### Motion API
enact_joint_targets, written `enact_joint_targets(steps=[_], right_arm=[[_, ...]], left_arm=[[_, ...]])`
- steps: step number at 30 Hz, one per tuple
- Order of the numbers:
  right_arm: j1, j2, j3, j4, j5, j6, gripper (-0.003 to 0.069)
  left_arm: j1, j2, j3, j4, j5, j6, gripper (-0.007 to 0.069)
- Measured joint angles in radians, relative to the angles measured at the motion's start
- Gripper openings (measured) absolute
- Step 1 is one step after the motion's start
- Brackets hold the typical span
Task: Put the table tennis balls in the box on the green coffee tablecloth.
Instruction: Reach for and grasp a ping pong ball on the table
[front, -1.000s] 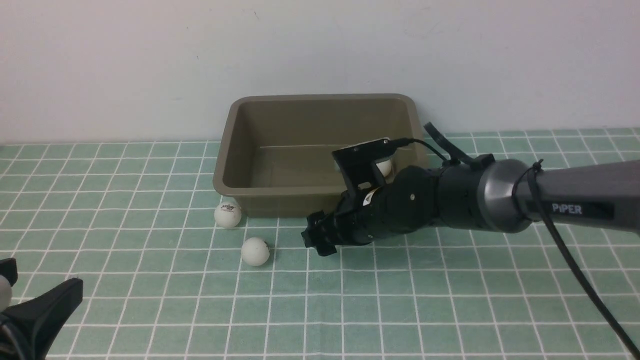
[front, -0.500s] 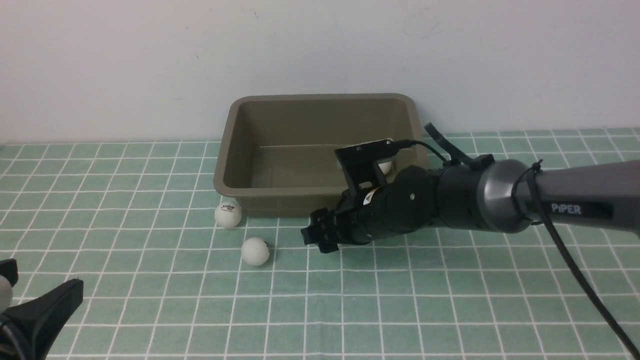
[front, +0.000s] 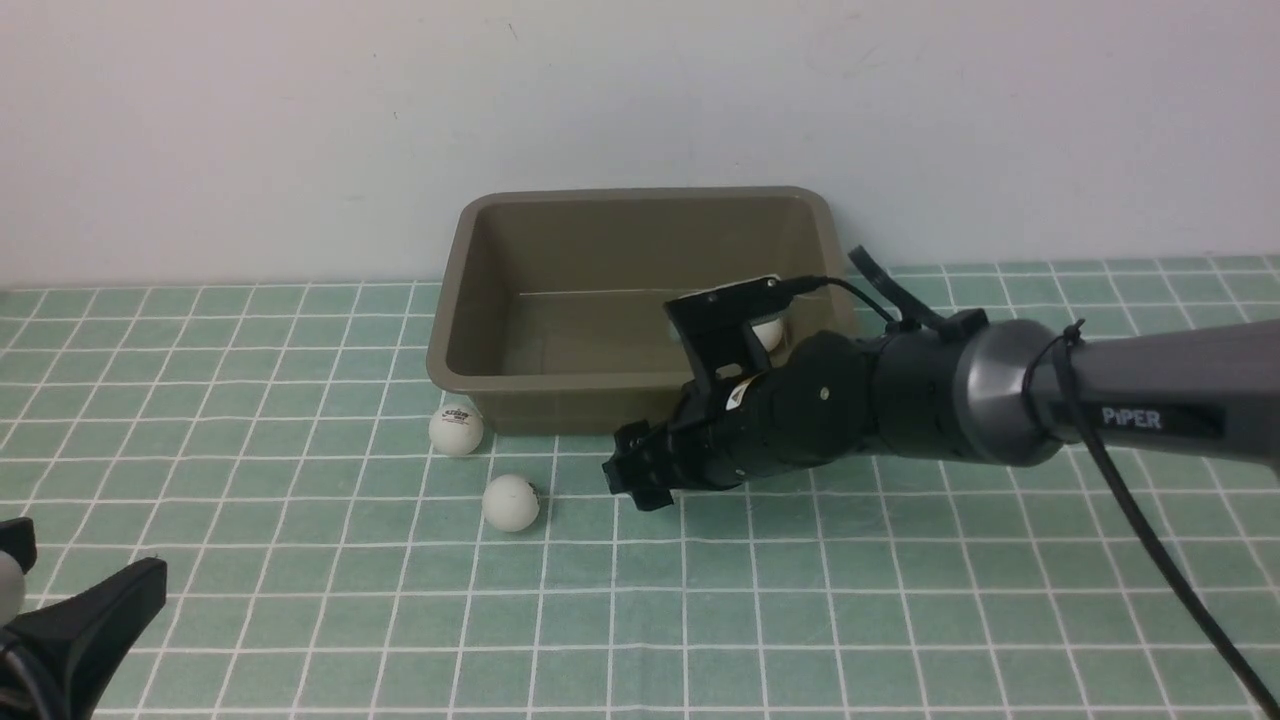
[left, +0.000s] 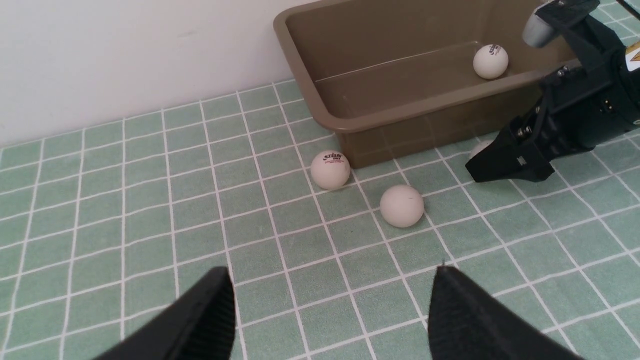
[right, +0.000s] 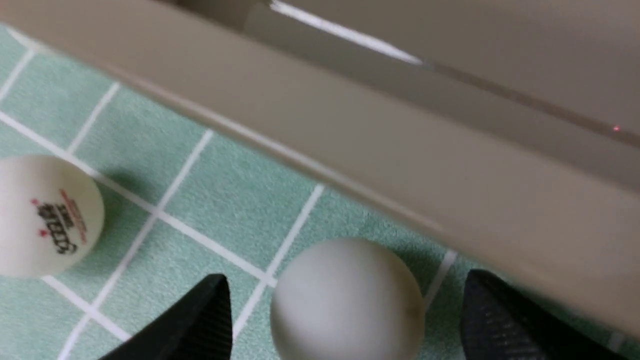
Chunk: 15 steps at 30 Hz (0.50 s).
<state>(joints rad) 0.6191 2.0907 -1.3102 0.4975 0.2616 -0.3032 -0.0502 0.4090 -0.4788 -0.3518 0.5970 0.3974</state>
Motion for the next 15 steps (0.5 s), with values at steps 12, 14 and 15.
enact_joint_targets(steps=[12,14,15], right_arm=[[0.000,0.015,0.000,0.001,-0.005,-0.003,0.0546],[0.000,0.021,0.000,0.002,-0.005,-0.003,0.0528],[0.000,0.024,0.000,0.004,-0.008,-0.003,0.0509]], left_arm=[[0.000,0.000,0.000,0.000,0.000,0.000,0.0469],[0.000,0.000,0.000,0.000,0.000,0.000,0.0469],[0.000,0.000,0.000,0.000,0.000,0.000,0.0469]])
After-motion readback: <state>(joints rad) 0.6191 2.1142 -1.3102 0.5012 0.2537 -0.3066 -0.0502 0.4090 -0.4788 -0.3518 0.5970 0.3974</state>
